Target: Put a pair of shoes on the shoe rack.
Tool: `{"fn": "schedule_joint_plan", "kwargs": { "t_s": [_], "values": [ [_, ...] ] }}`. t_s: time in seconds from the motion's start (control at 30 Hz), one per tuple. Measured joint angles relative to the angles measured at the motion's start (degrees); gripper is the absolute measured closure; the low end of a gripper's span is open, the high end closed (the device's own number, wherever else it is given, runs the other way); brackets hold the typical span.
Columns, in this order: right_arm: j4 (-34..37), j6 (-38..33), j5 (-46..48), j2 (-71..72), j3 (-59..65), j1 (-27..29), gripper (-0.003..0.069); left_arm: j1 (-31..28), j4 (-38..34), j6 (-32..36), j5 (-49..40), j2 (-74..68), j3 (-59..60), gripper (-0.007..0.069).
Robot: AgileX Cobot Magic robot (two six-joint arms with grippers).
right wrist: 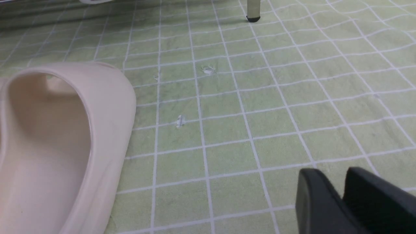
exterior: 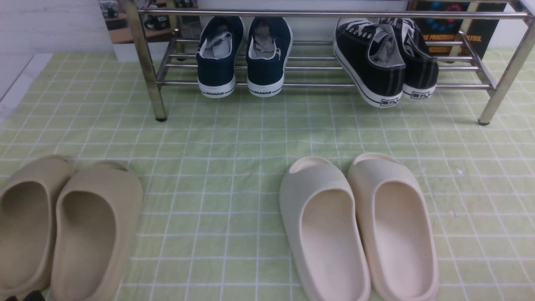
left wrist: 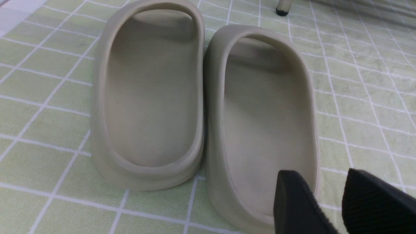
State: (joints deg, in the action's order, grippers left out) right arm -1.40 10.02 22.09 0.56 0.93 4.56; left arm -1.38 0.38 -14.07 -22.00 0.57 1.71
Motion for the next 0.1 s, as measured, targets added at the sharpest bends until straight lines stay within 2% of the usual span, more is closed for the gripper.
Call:
{"fn": "schedule_joint_plan", "kwargs": {
  "t_s": [0.1],
  "values": [
    [0.0,0.0,0.0,0.0,0.0,0.0,0.0482,0.0,0.0,0.0,0.0,0.0,0.0,0.0386]
  ]
}}
